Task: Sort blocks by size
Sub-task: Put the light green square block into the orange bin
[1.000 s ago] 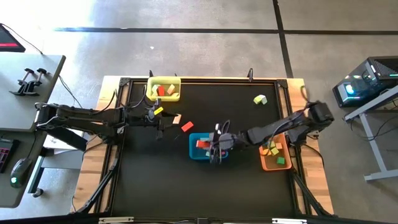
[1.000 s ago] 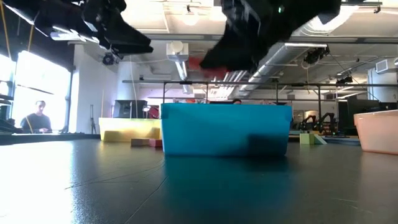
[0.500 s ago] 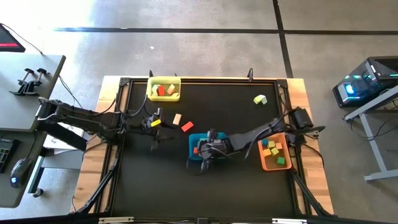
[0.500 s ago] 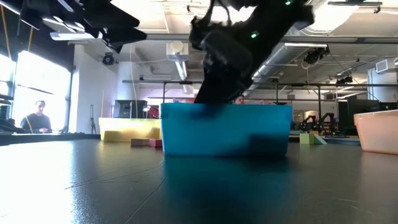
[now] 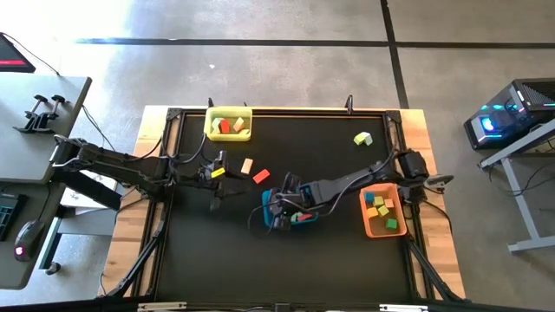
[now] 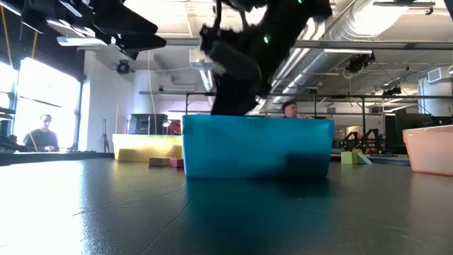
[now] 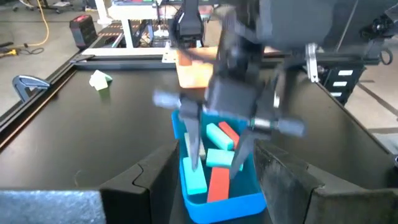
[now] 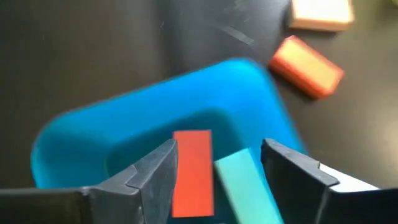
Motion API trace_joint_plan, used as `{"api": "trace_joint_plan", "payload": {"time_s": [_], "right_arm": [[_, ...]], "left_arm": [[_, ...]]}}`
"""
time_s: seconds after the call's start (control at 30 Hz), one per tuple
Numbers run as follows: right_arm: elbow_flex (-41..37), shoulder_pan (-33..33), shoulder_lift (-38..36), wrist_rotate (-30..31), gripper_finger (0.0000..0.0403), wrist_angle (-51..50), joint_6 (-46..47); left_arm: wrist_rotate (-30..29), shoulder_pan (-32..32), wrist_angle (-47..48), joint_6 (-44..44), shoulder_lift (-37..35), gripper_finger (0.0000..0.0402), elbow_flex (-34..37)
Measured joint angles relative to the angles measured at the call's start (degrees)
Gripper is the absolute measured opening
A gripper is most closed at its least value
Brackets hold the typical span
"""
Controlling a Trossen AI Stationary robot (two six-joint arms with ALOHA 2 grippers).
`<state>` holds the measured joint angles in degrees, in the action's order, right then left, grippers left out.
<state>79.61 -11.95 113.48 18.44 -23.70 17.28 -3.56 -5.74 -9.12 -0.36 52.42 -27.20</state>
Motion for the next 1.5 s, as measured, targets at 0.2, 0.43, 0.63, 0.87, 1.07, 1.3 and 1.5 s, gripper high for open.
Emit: {"api": "trace_joint_plan", "payload": {"time_s": [0.2, 0.43, 0.63, 0.87, 1.07, 1.3, 1.5], "right_arm": [[5.3, -1.6, -2.6, 2.7, 0.0235, -10.1, 2.2], [3.0, -7.6, -6.5, 12.4, 0.0234, -15.2, 8.4], [-3.0, -14.1, -11.2, 25.8, 0.0227, -22.4, 27.0], [-8.4, -18.2, -16.2, 25.8, 0.0222, -39.8, 65.2], [-16.2, -15.7, -20.8, 18.1, 0.0222, -44.7, 76.9], [-26.5, -3.1, -31.6, 12.4, 0.0222, -41.4, 69.0], [-29.7, 15.5, -39.4, 6.9, 0.0222, -35.3, 51.0]], "left_arm": [[-0.1, 0.0, 0.7, 0.0, 0.0, 0.0191, 0.0], [-0.6, -0.1, 4.6, -2.0, 0.1, 0.0191, 0.0], [-5.4, 0.0, 7.4, -3.1, 0.2, 0.0191, 0.0], [-8.7, 0.2, 8.0, -5.4, 0.2, 0.0191, 0.0], [-9.4, 0.2, 7.3, -4.2, 0.2, 0.0191, 0.0], [-9.5, 0.2, 4.8, -1.9, 0.2, 0.0191, 0.0], [-9.5, 0.2, 2.8, 0.2, 0.2, 0.0191, 0.0]]}}
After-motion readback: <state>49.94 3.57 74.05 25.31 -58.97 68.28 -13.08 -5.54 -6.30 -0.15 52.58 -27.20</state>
